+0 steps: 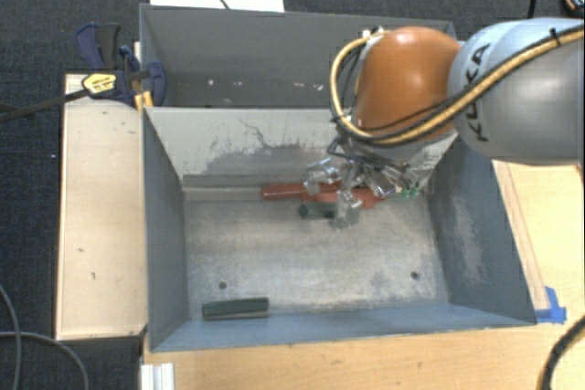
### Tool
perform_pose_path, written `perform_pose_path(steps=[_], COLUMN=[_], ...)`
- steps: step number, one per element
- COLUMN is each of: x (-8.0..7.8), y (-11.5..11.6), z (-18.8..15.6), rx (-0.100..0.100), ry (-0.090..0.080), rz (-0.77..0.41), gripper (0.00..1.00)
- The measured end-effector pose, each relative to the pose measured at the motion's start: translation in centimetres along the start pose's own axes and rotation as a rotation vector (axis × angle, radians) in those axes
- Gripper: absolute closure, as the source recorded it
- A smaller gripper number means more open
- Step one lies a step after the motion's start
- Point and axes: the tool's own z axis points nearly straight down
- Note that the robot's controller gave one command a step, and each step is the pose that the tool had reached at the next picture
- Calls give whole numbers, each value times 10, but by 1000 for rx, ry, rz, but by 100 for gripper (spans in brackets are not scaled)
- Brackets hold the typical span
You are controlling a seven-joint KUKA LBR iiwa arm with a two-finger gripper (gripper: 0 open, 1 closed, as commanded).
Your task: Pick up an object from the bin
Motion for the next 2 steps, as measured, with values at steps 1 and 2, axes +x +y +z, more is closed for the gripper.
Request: perform_pose_path(steps=[1, 2], x=[-1, -2], y=[0, -1], z=[-21, -44], rx=[-1, 0], ry=[2, -1], rz=[5, 9], gripper=[100, 100])
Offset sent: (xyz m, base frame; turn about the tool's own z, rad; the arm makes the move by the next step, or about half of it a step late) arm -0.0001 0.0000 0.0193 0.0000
